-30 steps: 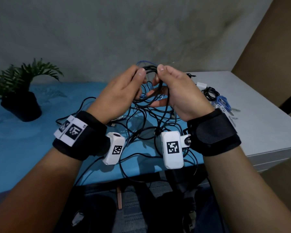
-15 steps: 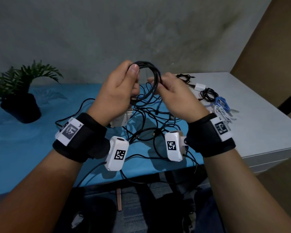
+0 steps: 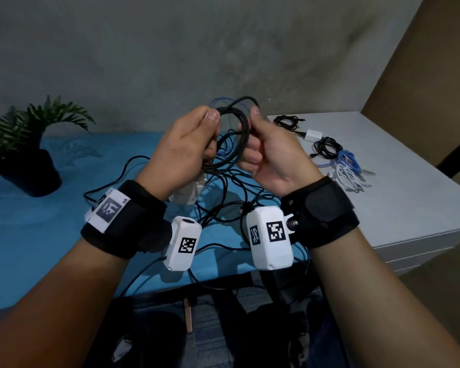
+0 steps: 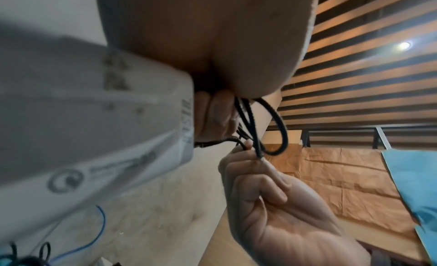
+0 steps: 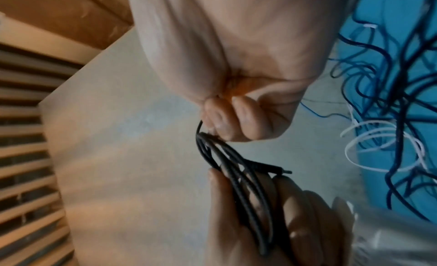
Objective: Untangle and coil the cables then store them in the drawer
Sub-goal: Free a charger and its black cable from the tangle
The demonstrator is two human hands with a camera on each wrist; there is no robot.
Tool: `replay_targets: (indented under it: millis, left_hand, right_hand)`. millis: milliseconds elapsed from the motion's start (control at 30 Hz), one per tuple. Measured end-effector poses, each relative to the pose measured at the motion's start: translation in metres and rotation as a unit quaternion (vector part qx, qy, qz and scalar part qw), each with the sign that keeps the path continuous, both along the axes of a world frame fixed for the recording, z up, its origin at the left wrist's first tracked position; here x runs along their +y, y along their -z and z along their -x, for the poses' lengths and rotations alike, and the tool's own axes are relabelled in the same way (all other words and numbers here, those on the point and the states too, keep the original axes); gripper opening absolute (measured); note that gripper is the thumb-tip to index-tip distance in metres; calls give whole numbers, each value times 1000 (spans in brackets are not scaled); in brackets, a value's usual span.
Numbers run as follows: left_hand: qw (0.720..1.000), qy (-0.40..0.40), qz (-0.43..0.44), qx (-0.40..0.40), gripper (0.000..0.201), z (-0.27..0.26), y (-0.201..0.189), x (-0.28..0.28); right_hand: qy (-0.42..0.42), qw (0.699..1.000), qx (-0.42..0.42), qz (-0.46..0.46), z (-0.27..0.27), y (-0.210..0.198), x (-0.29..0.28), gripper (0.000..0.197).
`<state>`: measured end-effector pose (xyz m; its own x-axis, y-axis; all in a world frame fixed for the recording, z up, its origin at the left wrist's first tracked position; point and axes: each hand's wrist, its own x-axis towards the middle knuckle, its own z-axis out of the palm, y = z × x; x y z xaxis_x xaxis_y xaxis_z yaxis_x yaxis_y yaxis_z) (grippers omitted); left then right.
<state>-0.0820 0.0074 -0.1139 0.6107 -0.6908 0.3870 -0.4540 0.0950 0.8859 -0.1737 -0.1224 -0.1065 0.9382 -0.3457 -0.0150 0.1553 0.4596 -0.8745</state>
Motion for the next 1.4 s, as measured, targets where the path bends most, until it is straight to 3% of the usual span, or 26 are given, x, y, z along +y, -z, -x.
replay_targets:
  millis: [233,567,667,833,1000,1200,1400]
  left_hand:
    - [975,-127,-74,-164,37,-2,0,3]
    - [946,-213,-113,-214,35,-6,3,3]
    - [945,-220,-114,-212,34,-4,4,2]
    - [947,-238,-100,-189,27,1,6,-1]
    - [946,-236,-119,-188,44,-3,7,-3]
    - [974,-190,-44,-112,49,-9,6,-3]
    - [984,-154,-13,-90,53,-14,-1,2]
  right_hand:
    - [-9,999,-22,-30,-1,3,3,48]
    - [-10,980,20,197,-1,6,3,30]
    - [40,969,39,242,-4,9,6,11]
    - [68,990,15,126,-6,8,10,9]
    - [33,999,0,20,-6,8,12,15]
    - [31,999,10,41,-9,9,10,12]
    - [-16,999,-3,-47,-5,7,15,25]
